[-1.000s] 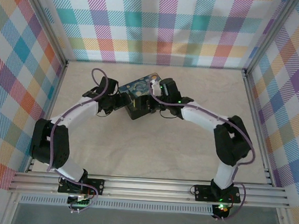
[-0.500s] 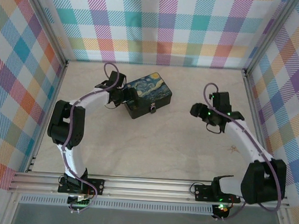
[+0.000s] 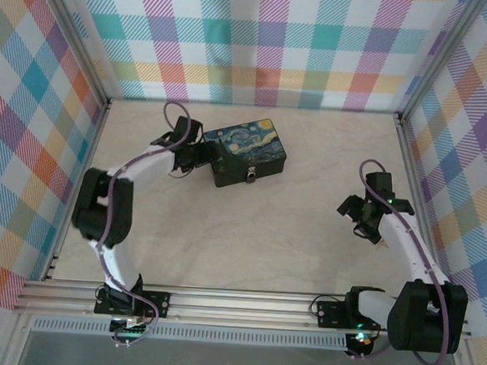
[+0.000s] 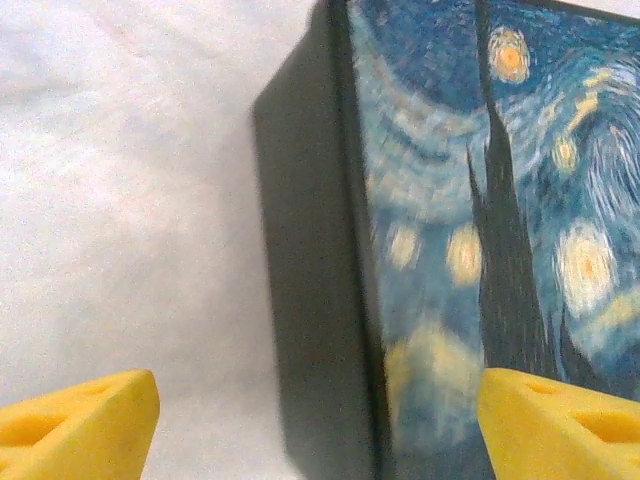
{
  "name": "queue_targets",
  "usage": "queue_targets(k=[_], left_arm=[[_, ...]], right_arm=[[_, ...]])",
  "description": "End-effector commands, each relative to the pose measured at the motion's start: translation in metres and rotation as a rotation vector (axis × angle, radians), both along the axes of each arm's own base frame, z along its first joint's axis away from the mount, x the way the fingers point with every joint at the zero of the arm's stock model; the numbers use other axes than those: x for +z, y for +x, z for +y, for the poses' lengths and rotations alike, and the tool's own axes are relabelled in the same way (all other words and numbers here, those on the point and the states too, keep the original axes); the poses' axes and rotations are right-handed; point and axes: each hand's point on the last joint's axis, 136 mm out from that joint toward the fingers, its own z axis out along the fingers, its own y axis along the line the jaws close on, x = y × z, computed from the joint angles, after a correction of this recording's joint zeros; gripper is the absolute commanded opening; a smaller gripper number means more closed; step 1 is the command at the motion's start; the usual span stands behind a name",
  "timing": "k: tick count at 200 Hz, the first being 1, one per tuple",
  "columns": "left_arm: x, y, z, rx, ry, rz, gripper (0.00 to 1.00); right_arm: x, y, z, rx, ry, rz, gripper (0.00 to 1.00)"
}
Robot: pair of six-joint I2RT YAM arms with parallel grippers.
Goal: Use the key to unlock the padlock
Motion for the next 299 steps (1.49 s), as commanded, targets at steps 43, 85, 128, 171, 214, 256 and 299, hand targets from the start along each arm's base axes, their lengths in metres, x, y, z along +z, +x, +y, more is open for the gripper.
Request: queue_targets(k=[43, 85, 128, 171, 214, 256, 299], left_arm=[[0.02, -0.074, -0.028, -0.113, 0.068, -0.032, 0.84], [0.034, -0.089, -0.023, -0.134, 0.067, -0.057, 0.84], [0.038, -0.097, -0.017, -0.154, 0.095, -0.049, 0.84], [0.039, -0.102, -0.009, -0.182, 0.166, -0.017, 0.85], [0.029, -0.112, 0.004, -0.176, 0.21, 0.033, 0.85], [0.035, -0.109, 0.005, -0.171, 0.222, 0.062, 0.85], [0.056, -0.096, -0.003, -0.16, 0.193, 0.038, 0.85]], right_arm=[[-0.033, -0.026, -0.046, -0.218, -0.026, 0.129, 0.77], [-0.039, -0.037, -0.067, -0.307, -0.055, 0.153, 0.77], [-0.026, -0.032, -0.086, -0.347, -0.094, 0.144, 0.8], [-0.029, -0.033, -0.096, -0.383, -0.103, 0.134, 0.82], [-0.046, -0.035, -0.094, -0.373, -0.1, 0.142, 0.79], [-0.048, -0.019, -0.09, -0.305, -0.066, 0.106, 0.73], [-0.066, -0.015, -0.089, -0.324, 0.043, 0.126, 0.66]])
